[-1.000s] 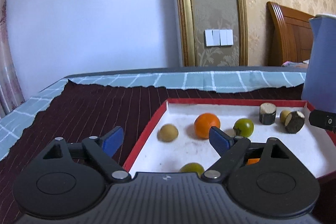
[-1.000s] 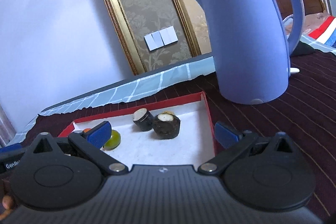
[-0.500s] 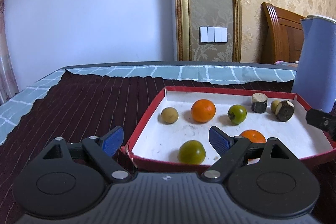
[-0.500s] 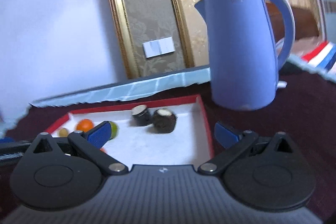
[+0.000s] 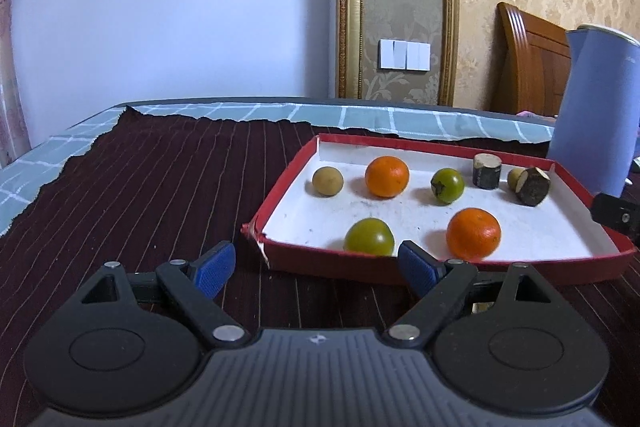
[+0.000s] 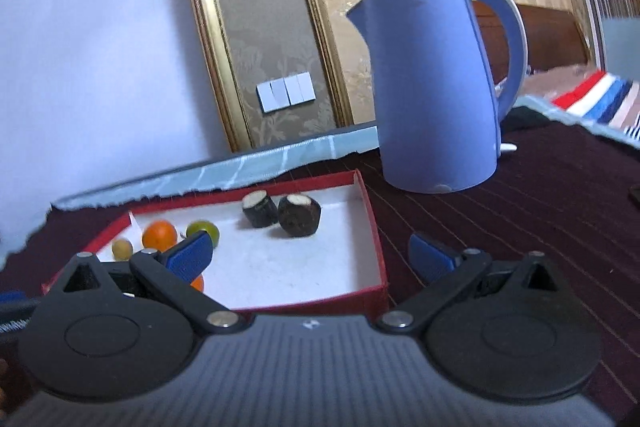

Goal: Organize fruits
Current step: 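Lift both tools away and move them to the chunks beside the tray, then grasp a dark cylindrical chunk with the left tool while the right tool grasps a green cylindrical chunk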

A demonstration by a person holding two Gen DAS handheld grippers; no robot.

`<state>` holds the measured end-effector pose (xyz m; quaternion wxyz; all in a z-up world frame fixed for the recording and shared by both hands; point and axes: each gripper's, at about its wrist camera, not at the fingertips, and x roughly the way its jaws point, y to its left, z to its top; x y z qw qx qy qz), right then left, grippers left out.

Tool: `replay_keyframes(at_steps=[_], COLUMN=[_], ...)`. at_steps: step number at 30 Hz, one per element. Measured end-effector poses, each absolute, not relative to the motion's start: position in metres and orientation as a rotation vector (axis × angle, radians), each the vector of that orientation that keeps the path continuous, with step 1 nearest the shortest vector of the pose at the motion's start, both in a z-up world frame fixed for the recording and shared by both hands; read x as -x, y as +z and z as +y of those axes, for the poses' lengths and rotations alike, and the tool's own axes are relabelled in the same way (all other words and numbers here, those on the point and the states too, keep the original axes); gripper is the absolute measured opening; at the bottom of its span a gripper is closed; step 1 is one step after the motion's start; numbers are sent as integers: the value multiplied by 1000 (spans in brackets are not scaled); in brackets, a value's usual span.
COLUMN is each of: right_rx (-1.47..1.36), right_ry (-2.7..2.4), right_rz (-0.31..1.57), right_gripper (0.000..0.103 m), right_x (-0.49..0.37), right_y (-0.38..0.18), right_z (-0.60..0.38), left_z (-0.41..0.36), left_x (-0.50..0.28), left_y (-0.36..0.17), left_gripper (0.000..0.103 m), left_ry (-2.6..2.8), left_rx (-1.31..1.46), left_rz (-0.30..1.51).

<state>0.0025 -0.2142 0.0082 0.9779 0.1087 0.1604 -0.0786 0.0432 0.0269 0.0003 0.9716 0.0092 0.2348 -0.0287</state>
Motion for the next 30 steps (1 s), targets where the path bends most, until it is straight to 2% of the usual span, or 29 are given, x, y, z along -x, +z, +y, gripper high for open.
replay_keyframes(at_steps=[8,16,25,30], right_rx=[-184,-138,82,115], right_ry=[-164,-82,-42,-11], right_rz=[374,460,504,540], right_gripper=[103,103,103,98], right_x=[13,21,17,11], right_y=[8,5,2,1], right_z=[-203,-183,-138,-127], left_z=[30,47,52,54], left_x=[-26,-34,-38,-40], left_y=[-5,-9,-11,-12], left_gripper=[89,89,89,89], left_ry=[-106,-93,-60,-60], left_rx=[-42,69,96,109], left_rz=[464,527,559,569])
